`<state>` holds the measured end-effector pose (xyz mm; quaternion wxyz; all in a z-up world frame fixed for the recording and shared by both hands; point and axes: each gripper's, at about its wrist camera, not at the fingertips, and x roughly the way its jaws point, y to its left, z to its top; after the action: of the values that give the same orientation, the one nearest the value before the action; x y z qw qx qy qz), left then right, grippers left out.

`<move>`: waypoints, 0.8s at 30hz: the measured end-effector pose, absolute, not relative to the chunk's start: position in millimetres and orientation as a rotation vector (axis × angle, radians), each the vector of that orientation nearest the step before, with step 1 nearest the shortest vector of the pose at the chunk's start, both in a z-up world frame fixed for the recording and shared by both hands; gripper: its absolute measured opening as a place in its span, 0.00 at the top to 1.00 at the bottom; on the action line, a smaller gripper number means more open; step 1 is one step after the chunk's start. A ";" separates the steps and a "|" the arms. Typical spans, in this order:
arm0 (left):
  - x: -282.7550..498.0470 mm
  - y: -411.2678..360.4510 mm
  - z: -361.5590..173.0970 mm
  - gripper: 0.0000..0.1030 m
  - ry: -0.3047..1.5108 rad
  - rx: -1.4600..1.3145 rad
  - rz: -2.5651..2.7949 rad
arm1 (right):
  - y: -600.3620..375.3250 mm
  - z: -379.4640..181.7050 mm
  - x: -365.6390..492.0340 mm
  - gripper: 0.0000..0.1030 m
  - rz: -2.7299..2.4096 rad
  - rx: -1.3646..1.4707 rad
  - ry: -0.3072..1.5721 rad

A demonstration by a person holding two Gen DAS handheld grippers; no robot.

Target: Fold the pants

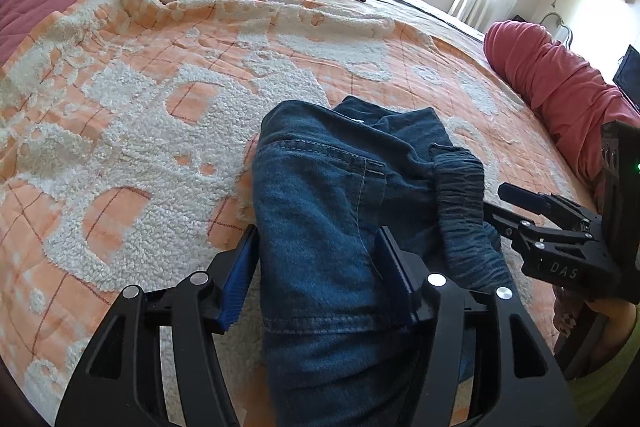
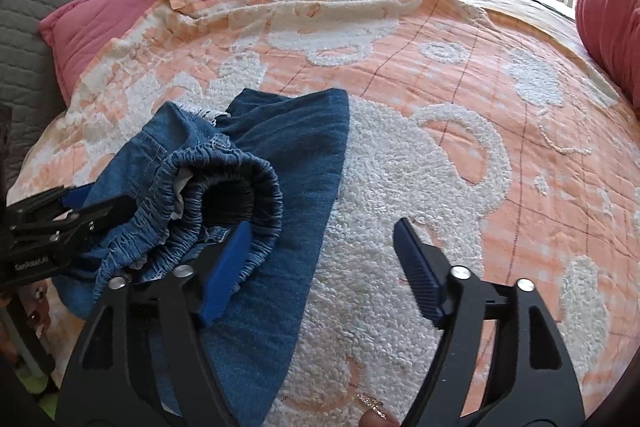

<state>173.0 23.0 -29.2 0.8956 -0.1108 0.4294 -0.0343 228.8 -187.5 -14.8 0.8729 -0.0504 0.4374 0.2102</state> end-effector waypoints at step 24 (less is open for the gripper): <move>111.8 29.3 28.9 0.05 0.753 -0.181 -0.058 | -208.9 58.4 157.9 0.09 0.474 -0.065 0.671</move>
<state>111.8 29.3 28.9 0.9255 -0.0880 0.3673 -0.0284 157.9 -208.9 58.4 0.9164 -0.0317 0.3260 0.2301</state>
